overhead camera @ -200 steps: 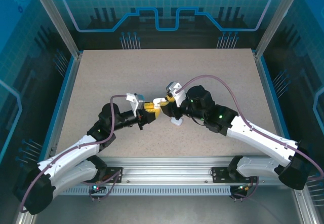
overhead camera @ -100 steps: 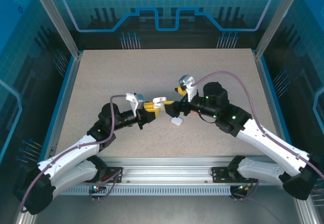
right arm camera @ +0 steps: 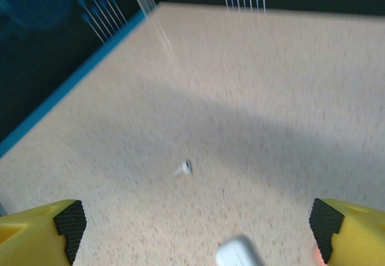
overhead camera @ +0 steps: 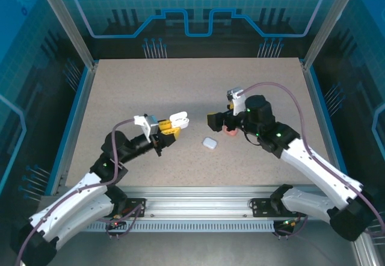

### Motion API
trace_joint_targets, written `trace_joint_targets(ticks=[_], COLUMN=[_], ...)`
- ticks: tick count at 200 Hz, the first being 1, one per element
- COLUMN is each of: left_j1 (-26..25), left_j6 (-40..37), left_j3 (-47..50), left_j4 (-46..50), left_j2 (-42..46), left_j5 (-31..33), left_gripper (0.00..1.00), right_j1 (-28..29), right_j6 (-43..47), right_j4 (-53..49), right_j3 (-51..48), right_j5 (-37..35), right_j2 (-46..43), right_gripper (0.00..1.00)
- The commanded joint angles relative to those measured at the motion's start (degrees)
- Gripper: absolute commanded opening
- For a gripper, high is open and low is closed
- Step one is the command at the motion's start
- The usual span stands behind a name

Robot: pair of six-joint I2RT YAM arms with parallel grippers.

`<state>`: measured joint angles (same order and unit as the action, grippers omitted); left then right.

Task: Insert wireless bluetooth earbuds into charging case

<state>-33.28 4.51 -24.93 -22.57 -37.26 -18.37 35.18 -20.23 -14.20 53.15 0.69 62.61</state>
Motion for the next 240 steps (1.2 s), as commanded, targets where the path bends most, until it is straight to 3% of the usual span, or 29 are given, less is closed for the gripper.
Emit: trace_joint_targets(ticks=[1,68,117,175,240], left_j1=[-0.47,-0.42,-0.39,-0.41,-0.41], left_j6=[-1.92,1.32,1.88,2.18,2.03], left_j3=[-1.71,-2.32,-1.90,-0.91,0.00], left_j4=[6.26,6.98,6.81,5.96,5.18], left_j2=[3.05,6.13,6.58,7.03,7.07], left_j5=[2.03,-0.94,-1.53,-1.36,-0.48], left_gripper=[0.01,0.00,0.00,0.00,0.00], right_j1=[-0.10,6.09,7.80,7.15,6.94], right_j6=[-3.04,-4.48,0.19,3.17,4.58], right_j4=[-1.55,2.85,-0.53,-6.39,-10.27], right_j3=[0.08,13.05,26.11,38.46,42.24], right_j5=[3.14,8.34,10.76,11.09,12.10], right_j2=[7.72,35.07,49.46,61.30,66.37], right_gripper=[0.91,0.68,0.59,0.54,0.48])
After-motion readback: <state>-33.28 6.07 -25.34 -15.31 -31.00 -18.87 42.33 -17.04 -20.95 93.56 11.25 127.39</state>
